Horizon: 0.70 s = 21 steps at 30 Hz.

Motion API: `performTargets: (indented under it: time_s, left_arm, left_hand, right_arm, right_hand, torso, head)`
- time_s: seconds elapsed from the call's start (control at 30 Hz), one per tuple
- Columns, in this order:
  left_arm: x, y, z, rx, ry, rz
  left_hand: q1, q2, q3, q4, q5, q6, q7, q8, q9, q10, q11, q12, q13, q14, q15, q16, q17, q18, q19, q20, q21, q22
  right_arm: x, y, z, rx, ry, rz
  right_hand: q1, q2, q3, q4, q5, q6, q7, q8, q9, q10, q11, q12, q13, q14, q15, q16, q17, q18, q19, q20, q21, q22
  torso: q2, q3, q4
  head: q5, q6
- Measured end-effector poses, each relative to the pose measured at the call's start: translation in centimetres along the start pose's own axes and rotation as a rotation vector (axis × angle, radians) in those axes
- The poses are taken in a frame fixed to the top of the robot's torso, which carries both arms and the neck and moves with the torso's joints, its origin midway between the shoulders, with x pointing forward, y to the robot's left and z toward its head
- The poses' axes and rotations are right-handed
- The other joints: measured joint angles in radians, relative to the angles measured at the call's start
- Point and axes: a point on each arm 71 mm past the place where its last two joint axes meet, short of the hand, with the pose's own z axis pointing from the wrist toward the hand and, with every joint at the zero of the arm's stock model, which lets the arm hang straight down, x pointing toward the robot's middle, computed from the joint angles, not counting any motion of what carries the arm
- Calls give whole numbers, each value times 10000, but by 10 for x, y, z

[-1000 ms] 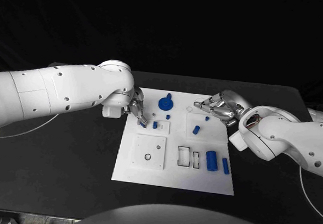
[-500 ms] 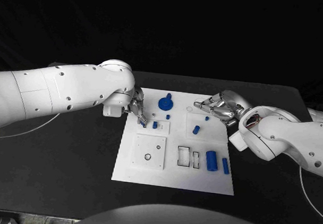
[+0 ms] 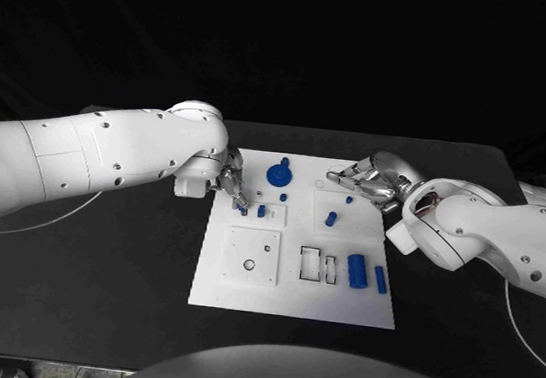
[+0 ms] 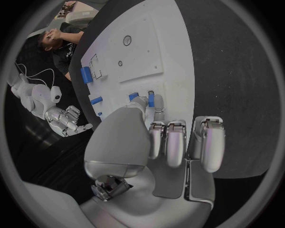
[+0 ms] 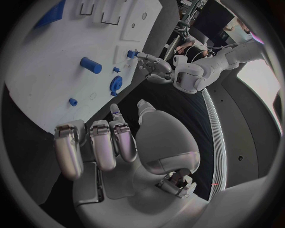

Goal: Assemble the parts on the task board

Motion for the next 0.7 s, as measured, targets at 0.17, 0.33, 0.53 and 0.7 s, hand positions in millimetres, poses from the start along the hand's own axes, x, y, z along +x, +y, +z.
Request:
performTargets:
  time_s: [0.17, 0.33, 0.53, 0.7]
  left_arm:
    - [0, 0, 0, 13, 27, -15]
    - [1, -2, 1, 38, 65, -14]
    - [2, -2, 1, 34, 99, -37]
    - [2, -2, 2, 38, 130, -62]
  left_hand:
    - [-11, 9, 25, -25, 7, -1, 1, -26, 12, 0, 0, 0, 0, 0, 0, 0, 0, 0, 0, 0, 0, 0]
    - [-6, 14, 25, -26, 32, -2, 3, 6, 12, 0, 0, 0, 0, 0, 0, 0, -1, 0, 0, 0, 0, 0]
    - [-3, 18, 24, -26, 32, -18, 19, 6, 11, 0, 0, 0, 0, 0, 0, 0, -1, -1, 0, 0, 0, 0]
    - [16, 36, 54, 5, 32, -20, 21, 6, 11, 0, 0, 0, 0, 0, 0, 0, -1, 0, 0, 0, 0, 0]
  right_arm:
    - [0, 0, 0, -2, 1, -3]
    - [1, 1, 1, -13, 11, -4]
    - [1, 1, 1, -22, 19, -6]
    - [1, 1, 1, -22, 18, -7]
  right_hand:
    - [0, 0, 0, 0, 0, 0, 0, 0, 0, 0, 0, 0, 0, 0, 0, 0, -1, 0, 0, 0, 0, 0]
    - [0, 0, -28, -28, 0, 0, 0, 0, 0, 0, 0, 0, 0, 35, 35, 0, -1, -1, 0, 0, 0, -1]
    - [0, 0, -28, -28, 0, 0, 0, 0, -1, 0, 0, 0, 0, 35, 35, 0, -1, 0, 0, 0, 0, -2]
    - [0, 0, -28, -28, 0, 0, 0, 0, 0, 0, 0, 0, 0, 35, 35, 0, -1, -1, 0, 0, 0, -2]
  torso:
    - [-2, 0, 2]
    - [-2, -1, 8]
    - [-4, 4, 6]
    - [1, 4, 0]
  head:
    - [-7, 0]
    - [-1, 0]
    - [7, 0]
    - [4, 0]
